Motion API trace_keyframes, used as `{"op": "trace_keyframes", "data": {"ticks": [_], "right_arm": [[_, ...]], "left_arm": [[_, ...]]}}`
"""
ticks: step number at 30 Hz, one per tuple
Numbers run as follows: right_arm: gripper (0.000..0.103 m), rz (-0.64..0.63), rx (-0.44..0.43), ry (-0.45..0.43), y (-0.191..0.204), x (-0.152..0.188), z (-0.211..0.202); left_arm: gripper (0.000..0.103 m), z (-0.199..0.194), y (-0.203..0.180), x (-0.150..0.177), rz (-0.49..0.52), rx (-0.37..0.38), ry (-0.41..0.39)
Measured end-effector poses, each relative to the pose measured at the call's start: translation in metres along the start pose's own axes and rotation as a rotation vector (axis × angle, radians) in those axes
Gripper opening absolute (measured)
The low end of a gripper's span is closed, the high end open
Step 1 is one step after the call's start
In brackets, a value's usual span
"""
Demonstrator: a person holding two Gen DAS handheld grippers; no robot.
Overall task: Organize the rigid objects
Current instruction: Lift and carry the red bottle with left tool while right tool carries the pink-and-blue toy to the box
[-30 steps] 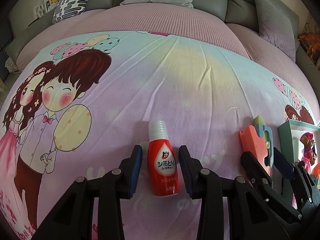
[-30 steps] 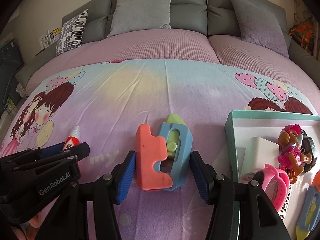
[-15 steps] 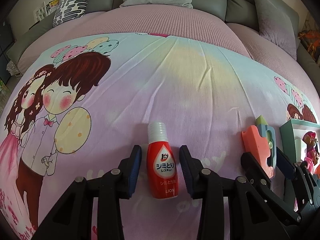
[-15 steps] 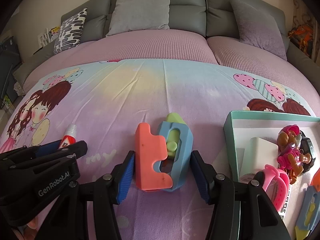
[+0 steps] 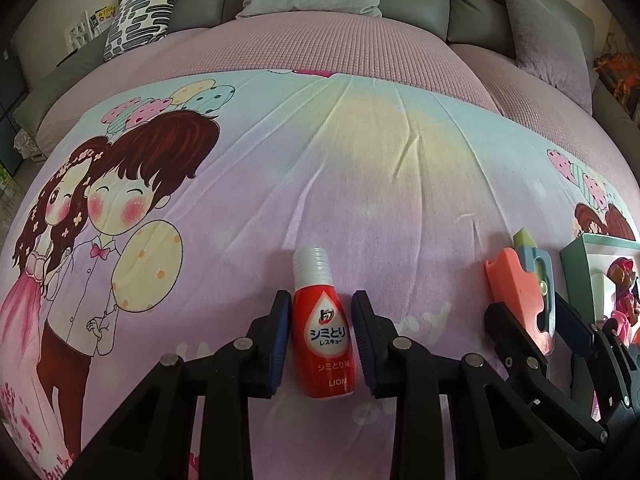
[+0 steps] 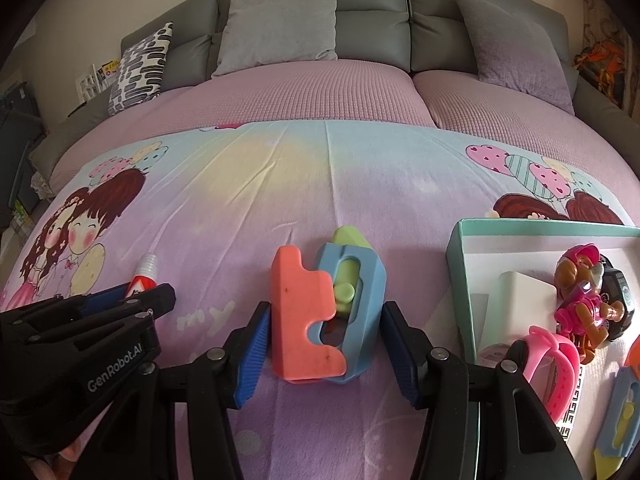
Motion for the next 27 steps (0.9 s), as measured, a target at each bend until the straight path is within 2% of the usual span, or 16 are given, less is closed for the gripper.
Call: {"op": "trace_keyframes", "data": {"ticks": [11, 27], "right_arm": [[0.057, 0.052, -0.011, -0.03, -0.01, -0.006, -0.012], [0.057, 0.086, 0.018, -0.073, -0.029, -0.015, -0.042]], "left_arm": [[0.029, -0.007, 0.003, -0.001, -0.019, 0.011, -0.017], [0.028, -0.046, -0.004, -0.01, -0.026, 0.044, -0.101]]}}
Point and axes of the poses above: each gripper's, at about its wrist camera, not at the fingertips, and z roughly the way its jaws point, y to its left, x to its underside, the point moved 1 cm from there along z, roughly the way its jaws point, and after that the axes turned 14 degrees about x, right-handed, at the moved point
